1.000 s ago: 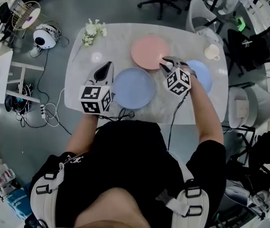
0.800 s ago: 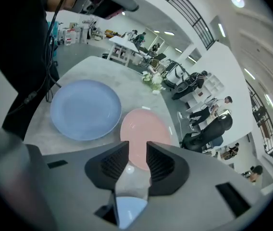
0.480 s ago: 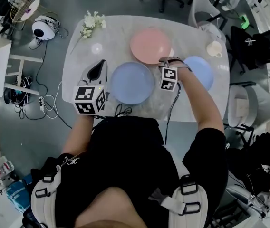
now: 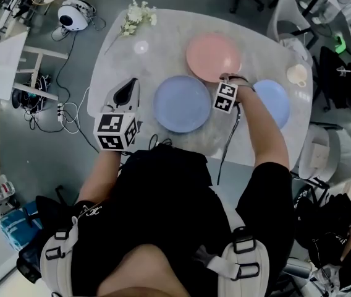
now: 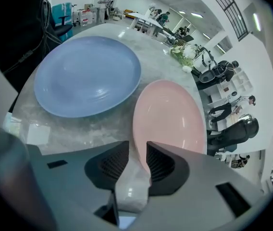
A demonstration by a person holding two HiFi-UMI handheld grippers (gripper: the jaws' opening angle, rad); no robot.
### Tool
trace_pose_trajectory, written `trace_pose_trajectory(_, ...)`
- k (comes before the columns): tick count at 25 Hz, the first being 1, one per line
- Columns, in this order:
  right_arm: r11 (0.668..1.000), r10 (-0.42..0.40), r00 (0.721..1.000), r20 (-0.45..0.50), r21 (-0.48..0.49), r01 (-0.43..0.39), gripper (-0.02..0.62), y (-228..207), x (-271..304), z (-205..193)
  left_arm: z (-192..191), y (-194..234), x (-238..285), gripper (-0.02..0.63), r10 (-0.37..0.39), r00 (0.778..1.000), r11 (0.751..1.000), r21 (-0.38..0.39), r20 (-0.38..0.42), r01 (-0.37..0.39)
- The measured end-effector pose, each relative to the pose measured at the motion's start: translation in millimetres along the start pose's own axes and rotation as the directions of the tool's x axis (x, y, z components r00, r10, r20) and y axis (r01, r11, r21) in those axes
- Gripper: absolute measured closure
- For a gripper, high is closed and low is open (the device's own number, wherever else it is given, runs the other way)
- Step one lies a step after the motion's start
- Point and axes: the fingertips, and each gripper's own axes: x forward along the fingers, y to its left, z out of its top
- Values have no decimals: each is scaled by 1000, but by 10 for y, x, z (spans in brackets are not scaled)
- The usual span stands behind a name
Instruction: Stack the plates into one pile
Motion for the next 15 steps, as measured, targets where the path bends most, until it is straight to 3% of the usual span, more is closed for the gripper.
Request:
trace_pose_trajectory(6, 998, 8, 999, -46, -63, -11, 504, -10, 168, 63, -68, 152, -119, 601, 49, 999, 999, -8, -14, -49)
trace_pose_trajectory(9, 995, 6, 998, -64, -99, -12, 568, 19, 190, 116, -76, 196, -131, 601, 56, 998, 998, -16, -13, -56)
trace_pose_trajectory(15, 995, -59, 997, -59, -86, 54, 573, -106, 34, 260, -42, 210, -119, 601, 43, 999, 999, -27, 3, -43)
